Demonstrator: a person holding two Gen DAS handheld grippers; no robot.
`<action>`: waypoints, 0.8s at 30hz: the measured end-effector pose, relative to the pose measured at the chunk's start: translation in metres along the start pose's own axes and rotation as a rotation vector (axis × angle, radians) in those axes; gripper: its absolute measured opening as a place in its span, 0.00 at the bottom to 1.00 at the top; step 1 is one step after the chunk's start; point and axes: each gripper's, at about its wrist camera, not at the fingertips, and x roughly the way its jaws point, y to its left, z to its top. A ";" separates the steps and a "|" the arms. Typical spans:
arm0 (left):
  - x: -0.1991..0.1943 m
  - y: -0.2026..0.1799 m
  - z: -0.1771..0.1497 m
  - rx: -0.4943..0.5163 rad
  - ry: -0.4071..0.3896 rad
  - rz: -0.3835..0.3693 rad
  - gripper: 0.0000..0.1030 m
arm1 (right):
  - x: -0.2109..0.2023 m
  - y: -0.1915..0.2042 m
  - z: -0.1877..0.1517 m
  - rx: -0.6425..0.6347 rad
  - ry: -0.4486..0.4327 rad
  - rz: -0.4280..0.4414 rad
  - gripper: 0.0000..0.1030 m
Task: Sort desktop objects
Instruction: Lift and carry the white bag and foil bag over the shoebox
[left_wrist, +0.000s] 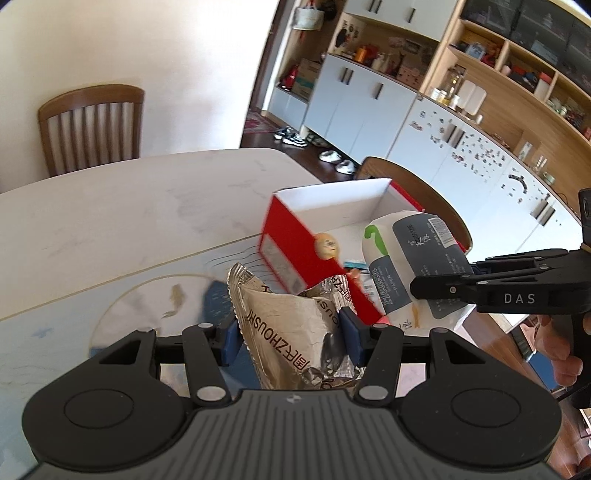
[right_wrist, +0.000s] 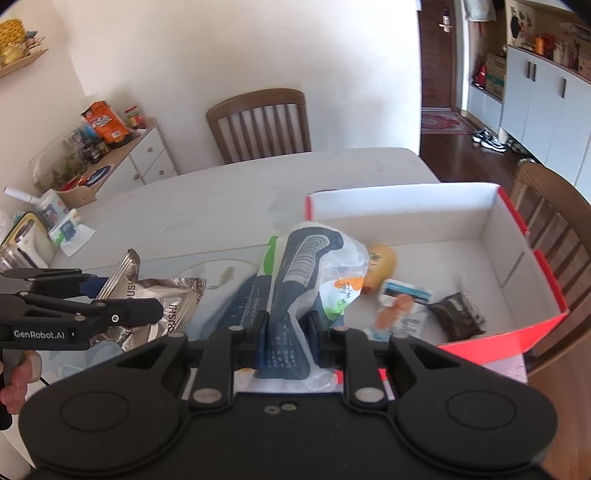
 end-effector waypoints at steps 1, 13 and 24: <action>0.004 -0.004 0.003 0.006 0.002 -0.006 0.52 | -0.001 -0.005 0.000 0.005 0.000 -0.007 0.20; 0.046 -0.046 0.027 0.060 0.017 -0.058 0.52 | -0.004 -0.057 0.007 0.050 -0.003 -0.059 0.20; 0.084 -0.078 0.046 0.113 0.033 -0.062 0.52 | -0.001 -0.096 0.018 0.058 0.000 -0.097 0.20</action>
